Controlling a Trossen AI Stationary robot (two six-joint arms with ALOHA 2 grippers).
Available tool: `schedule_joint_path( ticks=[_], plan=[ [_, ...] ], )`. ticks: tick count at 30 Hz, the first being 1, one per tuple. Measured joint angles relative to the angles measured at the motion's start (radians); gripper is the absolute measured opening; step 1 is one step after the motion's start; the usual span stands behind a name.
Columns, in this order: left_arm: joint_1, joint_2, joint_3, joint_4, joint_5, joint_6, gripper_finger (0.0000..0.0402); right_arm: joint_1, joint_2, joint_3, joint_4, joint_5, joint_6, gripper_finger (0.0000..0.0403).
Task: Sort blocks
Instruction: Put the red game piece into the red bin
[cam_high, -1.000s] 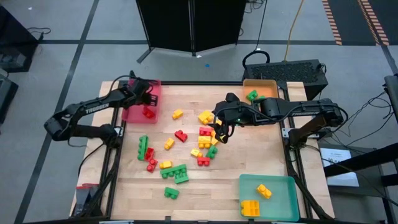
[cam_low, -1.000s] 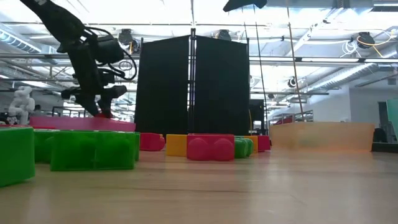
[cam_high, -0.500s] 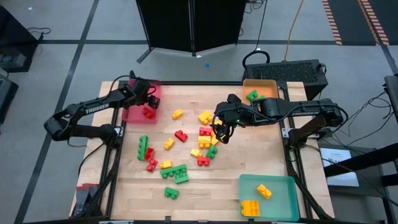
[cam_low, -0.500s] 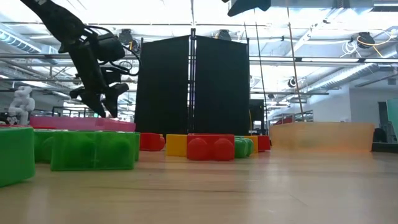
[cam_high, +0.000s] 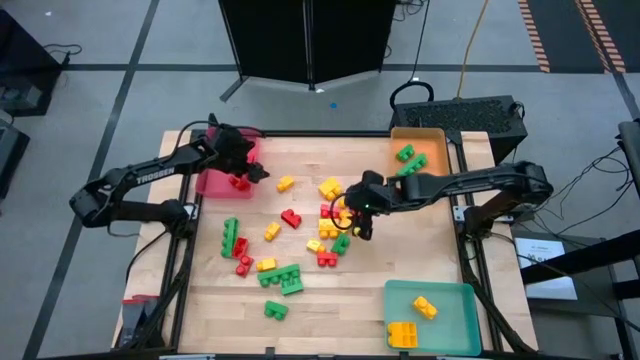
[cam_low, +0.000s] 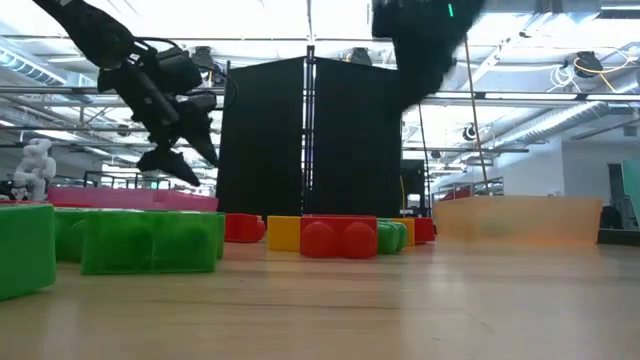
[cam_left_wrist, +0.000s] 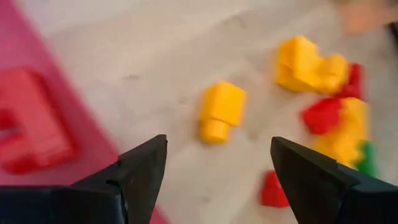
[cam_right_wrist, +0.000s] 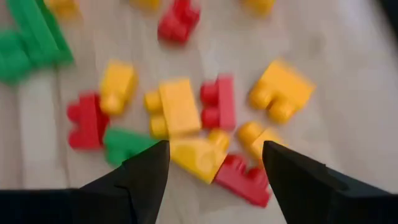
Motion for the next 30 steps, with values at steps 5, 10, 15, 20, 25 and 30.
schedule_joint_path(
  ticks=[5,10,15,20,25,30],
  plan=[
    [-0.015,-0.051,0.038,0.022,0.098,0.004,0.0293,-0.027,0.000,-0.140,0.026,-0.054,-0.207,0.0251],
    [-0.036,-0.132,0.086,0.053,0.085,0.001,0.0293,-0.049,0.006,-0.155,0.013,-0.061,-0.378,0.0251],
    [-0.051,-0.194,0.104,0.066,0.055,0.001,0.0293,-0.074,0.065,-0.156,0.017,-0.061,-0.544,0.0251],
    [-0.056,-0.240,0.105,0.065,0.049,-0.031,0.0292,-0.102,0.169,-0.156,0.013,-0.086,-0.613,0.0251],
    [-0.056,-0.268,0.105,0.063,0.046,-0.053,0.0292,-0.113,0.233,-0.150,0.046,-0.062,-0.643,0.0251],
    [-0.056,-0.280,0.105,0.063,0.046,-0.053,0.0292,-0.114,0.236,-0.151,0.045,-0.065,-0.625,0.0251]
  ],
)
